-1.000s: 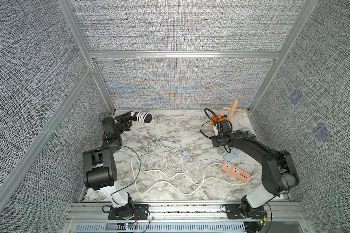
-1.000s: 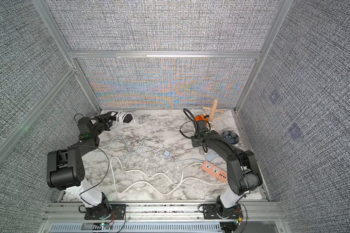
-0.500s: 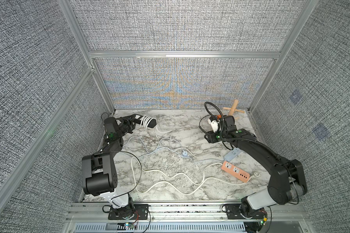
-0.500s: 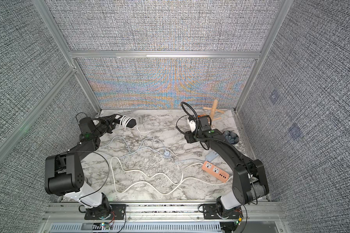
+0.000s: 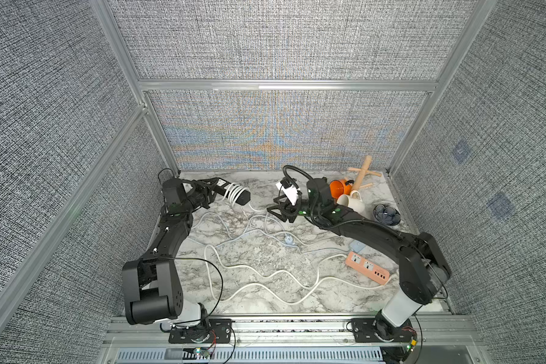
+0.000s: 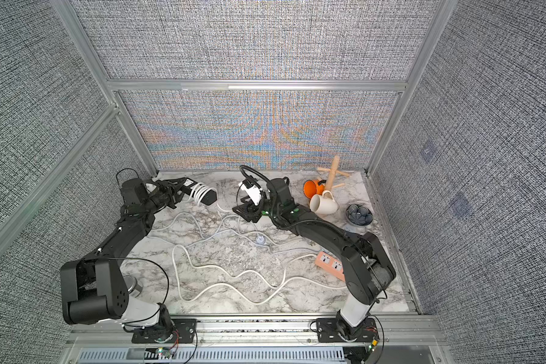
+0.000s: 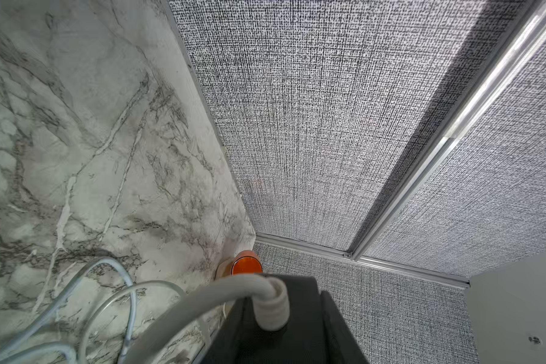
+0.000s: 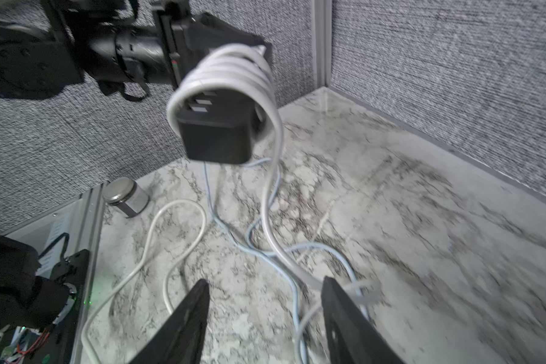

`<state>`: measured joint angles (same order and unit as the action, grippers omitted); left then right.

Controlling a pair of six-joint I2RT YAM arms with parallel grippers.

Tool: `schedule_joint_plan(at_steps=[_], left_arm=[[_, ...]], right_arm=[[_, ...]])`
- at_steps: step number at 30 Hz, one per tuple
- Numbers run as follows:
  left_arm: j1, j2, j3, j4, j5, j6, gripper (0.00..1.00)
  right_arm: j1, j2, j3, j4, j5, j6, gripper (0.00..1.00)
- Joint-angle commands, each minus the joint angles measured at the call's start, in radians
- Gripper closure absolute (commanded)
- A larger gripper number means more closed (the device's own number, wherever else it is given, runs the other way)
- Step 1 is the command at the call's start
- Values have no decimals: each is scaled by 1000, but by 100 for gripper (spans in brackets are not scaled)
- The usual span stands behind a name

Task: Unwrap the cord wrapped around the power strip
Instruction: Unwrap the power cord from the power strip.

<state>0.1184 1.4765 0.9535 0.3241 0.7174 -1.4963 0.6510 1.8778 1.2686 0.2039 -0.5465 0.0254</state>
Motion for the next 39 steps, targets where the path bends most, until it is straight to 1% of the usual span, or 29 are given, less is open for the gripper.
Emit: schedule_joint_plan(at_steps=[1, 4, 10, 12, 15, 19, 26, 31, 34, 39], left_arm=[[-9, -3, 8, 15, 20, 3, 100], [-18, 9, 15, 40, 35, -15, 100], [-26, 13, 13, 44, 50, -13, 100], [-30, 9, 0, 44, 55, -14, 100], [-31, -5, -32, 61, 59, -21, 100], [-34, -41, -74, 72, 54, -25, 100], [-35, -68, -93, 66, 61, -22, 100], [-36, -70, -94, 55, 61, -15, 100], [-36, -67, -97, 55, 55, -17, 100], [-35, -42, -81, 61, 77, -10, 100]], right_arm=[[35, 66, 51, 60, -66, 8, 41], [63, 130, 79, 71, -64, 28, 41], [69, 227, 119, 99, -66, 76, 41], [69, 242, 129, 107, -76, 86, 41], [62, 252, 137, 112, -76, 101, 45], [47, 272, 158, 108, -80, 115, 46], [36, 268, 153, 140, -37, 122, 46], [36, 270, 173, 116, -50, 109, 46], [28, 250, 162, 86, -67, 83, 51], [4, 168, 58, 93, -85, 45, 59]])
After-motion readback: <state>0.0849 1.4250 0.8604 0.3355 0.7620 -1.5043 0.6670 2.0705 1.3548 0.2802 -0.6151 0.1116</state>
